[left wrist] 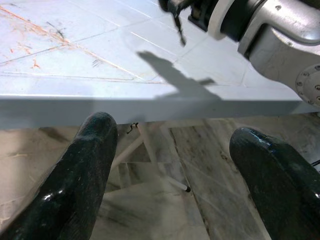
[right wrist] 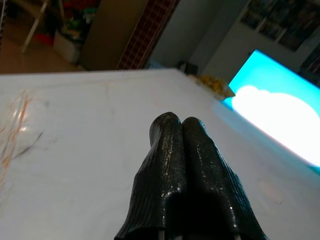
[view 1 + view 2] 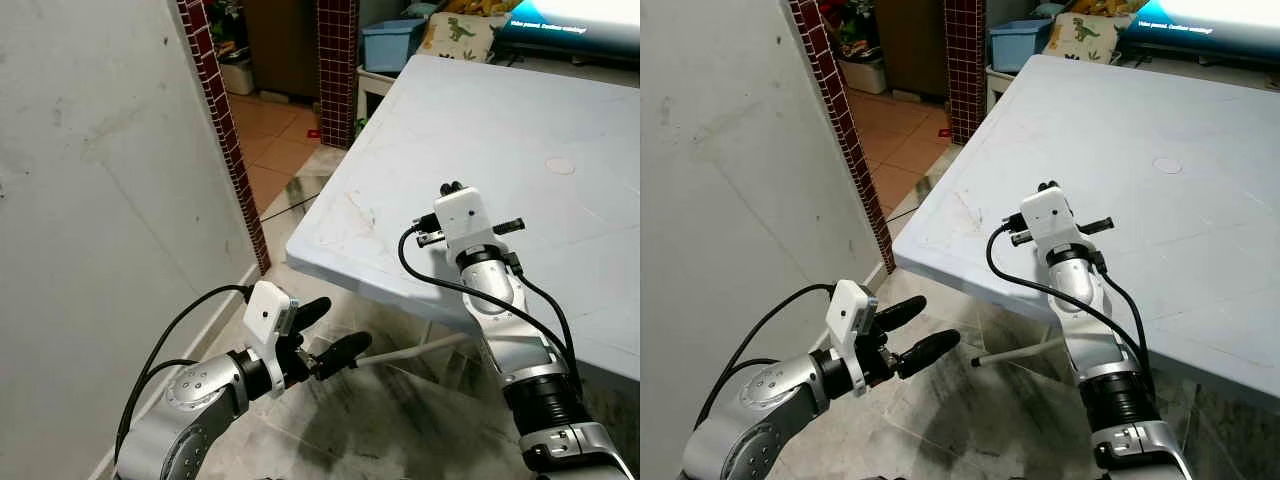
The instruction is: Hang keys on a hook
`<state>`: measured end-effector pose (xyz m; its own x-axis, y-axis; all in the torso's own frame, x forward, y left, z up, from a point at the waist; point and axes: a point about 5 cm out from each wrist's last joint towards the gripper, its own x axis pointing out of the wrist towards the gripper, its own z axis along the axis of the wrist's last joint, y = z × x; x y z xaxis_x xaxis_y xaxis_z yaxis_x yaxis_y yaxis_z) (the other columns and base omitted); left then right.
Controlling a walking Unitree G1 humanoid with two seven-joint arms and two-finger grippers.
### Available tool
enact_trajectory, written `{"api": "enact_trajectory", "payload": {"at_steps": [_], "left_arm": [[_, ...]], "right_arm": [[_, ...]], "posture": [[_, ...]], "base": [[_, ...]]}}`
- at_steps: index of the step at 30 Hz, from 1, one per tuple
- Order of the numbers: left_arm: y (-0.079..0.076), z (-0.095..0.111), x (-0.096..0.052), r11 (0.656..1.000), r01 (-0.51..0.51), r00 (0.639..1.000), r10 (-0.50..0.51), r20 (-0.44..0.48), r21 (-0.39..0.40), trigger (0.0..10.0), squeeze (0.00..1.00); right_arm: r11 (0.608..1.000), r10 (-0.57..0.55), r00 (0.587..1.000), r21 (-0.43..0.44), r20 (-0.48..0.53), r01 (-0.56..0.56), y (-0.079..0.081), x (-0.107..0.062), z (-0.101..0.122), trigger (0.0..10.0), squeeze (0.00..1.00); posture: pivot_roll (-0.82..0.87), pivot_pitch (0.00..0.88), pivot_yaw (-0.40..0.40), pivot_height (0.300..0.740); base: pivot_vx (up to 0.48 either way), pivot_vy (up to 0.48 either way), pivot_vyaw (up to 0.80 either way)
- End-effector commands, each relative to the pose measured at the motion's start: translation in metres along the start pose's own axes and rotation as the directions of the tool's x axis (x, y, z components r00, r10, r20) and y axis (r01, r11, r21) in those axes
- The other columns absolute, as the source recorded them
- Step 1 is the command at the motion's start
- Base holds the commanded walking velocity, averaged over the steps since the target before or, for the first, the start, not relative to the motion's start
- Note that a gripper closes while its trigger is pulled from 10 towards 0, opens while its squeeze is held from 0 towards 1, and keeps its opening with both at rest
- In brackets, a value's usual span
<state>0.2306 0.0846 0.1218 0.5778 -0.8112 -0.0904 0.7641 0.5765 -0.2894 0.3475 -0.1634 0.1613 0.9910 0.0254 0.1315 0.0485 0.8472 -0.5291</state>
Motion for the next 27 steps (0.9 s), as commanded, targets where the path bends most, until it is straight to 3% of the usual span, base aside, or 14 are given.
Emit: {"api": "enact_trajectory", "payload": {"at_steps": [1, 2, 3, 12, 20, 27], "left_arm": [[0.001, -0.001, 0.0, 1.0, -0.005, 1.0, 0.005, -0.007, 0.011, 10.0, 0.0], [0.001, -0.001, 0.0, 1.0, -0.005, 1.0, 0.005, -0.007, 0.011, 10.0, 0.0], [0.0, -0.001, 0.0, 1.0, -0.005, 1.0, 0.005, -0.007, 0.01, 10.0, 0.0], [0.0, -0.002, 0.0, 1.0, -0.002, 1.0, 0.002, -0.011, 0.009, 10.0, 0.0], [0.0, -0.002, 0.0, 1.0, 0.003, 1.0, -0.003, -0.016, 0.009, 10.0, 0.0], [-0.001, -0.003, 0.001, 1.0, 0.005, 1.0, -0.005, -0.018, 0.01, 10.0, 0.0]], "right_arm": [[1.0, 0.011, 0.998, 0.015, -0.064, -0.01, 0.004, -0.003, -0.01, 10.0, 0.0], [1.0, 0.011, 0.998, 0.015, -0.064, -0.01, 0.004, -0.003, -0.01, 10.0, 0.0], [0.999, 0.013, 0.995, 0.034, -0.099, -0.01, 0.004, -0.005, -0.016, 10.0, 1.0], [0.995, 0.052, 0.973, 0.1, -0.223, -0.03, 0.011, -0.015, -0.033, 10.0, 1.0], [0.989, 0.028, 0.972, 0.151, -0.235, 0.008, 0.007, -0.011, -0.025, 10.0, 1.0], [0.973, 0.074, 0.96, 0.23, -0.271, -0.01, 0.02, -0.012, -0.027, 10.0, 1.0]], "posture": [[-0.05, 0.084, 0.086, 0.74], [-0.05, 0.084, 0.086, 0.74], [-0.05, 0.083, 0.086, 0.74], [-0.06, 0.087, 0.091, 0.74], [-0.06, 0.091, 0.093, 0.74], [-0.05, 0.094, 0.093, 0.74]], "base": [[0.0, 0.0, 0.0], [0.0, 0.0, 0.0], [0.0, 0.0, 0.0], [0.0, 0.0, 0.0], [0.0, 0.0, 0.0], [0.0, 0.0, 0.0]]}}
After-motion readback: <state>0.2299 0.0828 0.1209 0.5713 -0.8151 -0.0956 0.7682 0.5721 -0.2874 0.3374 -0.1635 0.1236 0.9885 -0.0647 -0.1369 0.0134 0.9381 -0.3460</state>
